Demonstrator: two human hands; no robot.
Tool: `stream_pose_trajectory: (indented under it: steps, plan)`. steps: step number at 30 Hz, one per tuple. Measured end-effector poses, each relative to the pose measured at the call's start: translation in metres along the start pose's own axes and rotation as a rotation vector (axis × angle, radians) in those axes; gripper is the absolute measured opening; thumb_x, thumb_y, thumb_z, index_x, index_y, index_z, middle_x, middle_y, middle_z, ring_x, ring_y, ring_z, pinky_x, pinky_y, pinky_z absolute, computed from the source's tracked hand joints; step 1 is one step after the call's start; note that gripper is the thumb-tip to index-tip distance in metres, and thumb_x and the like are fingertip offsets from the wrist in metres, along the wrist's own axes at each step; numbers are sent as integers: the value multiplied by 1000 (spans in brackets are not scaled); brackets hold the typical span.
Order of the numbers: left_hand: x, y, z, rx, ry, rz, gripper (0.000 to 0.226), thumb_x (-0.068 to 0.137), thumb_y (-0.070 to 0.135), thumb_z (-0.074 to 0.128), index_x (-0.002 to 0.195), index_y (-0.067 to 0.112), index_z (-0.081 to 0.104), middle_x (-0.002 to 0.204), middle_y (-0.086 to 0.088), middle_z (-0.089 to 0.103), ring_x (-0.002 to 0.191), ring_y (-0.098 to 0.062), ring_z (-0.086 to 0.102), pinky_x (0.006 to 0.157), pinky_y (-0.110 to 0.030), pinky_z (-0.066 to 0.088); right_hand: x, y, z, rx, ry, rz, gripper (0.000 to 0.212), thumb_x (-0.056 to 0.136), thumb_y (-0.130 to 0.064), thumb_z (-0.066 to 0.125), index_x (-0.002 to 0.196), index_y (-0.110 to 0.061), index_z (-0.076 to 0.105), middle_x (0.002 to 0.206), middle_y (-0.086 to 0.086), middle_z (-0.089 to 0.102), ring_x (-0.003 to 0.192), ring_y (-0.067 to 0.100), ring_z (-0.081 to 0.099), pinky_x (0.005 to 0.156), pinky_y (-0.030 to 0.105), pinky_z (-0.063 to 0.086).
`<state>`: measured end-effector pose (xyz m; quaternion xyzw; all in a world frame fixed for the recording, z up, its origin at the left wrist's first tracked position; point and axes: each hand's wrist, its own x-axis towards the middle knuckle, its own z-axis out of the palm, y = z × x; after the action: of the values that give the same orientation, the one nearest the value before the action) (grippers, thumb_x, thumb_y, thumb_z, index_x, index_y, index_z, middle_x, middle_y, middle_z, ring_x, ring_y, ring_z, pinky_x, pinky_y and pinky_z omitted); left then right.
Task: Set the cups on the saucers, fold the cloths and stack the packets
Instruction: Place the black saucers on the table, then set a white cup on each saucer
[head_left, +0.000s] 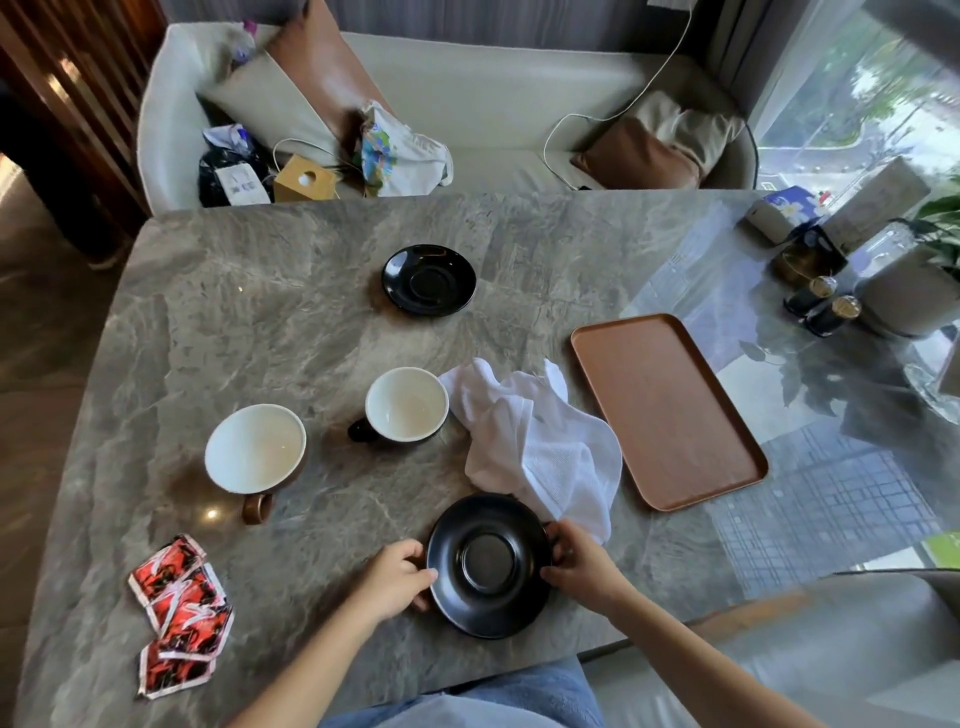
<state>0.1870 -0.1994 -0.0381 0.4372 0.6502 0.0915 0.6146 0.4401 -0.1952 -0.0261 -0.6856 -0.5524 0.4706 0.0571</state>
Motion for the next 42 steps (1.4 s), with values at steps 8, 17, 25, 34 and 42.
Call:
stream_pose_trajectory:
  steps: [8, 17, 25, 34, 42]
  plan:
    - [-3, 6, -10, -4, -121, -25, 9, 91, 8, 52, 93, 10, 44, 70, -4, 60, 36, 1, 56, 35, -12, 27, 1, -14, -10, 82, -83, 103, 17, 84, 2, 53, 93, -5, 66, 75, 1, 60, 72, 14, 58, 71, 31, 53]
    - [-3, 0, -60, -194, 62, -6, 9, 90, 7, 55, 96, 8, 48, 83, -7, 58, 59, -11, 54, 41, -6, 37, 10, -71, -56, -182, -326, 214, 28, 95, -17, 49, 74, -10, 65, 70, 4, 67, 61, 14, 67, 50, 17, 48]
    - [32, 33, -94, -553, 277, 20, 41, 85, 30, 65, 118, 17, 44, 111, -2, 60, 87, -17, 63, 74, -32, 47, 45, -152, -32, 318, -238, 70, 34, 96, -20, 54, 129, -15, 49, 104, 8, 60, 87, 21, 65, 69, 32, 57]
    - [67, 62, -102, -663, 302, -46, 46, 80, 34, 69, 119, 18, 49, 121, -3, 57, 97, -13, 60, 83, -35, 48, 116, -174, -9, 444, -200, 119, 55, 91, -24, 61, 140, -24, 38, 132, 9, 50, 121, 25, 52, 85, 47, 56]
    - [71, 59, -111, -641, 264, -31, 48, 78, 25, 72, 123, 14, 57, 118, -5, 65, 106, -19, 62, 99, -38, 47, 150, -174, -23, 427, -491, 116, 49, 88, -6, 62, 132, -25, 48, 110, -1, 56, 89, 15, 58, 82, 38, 58]
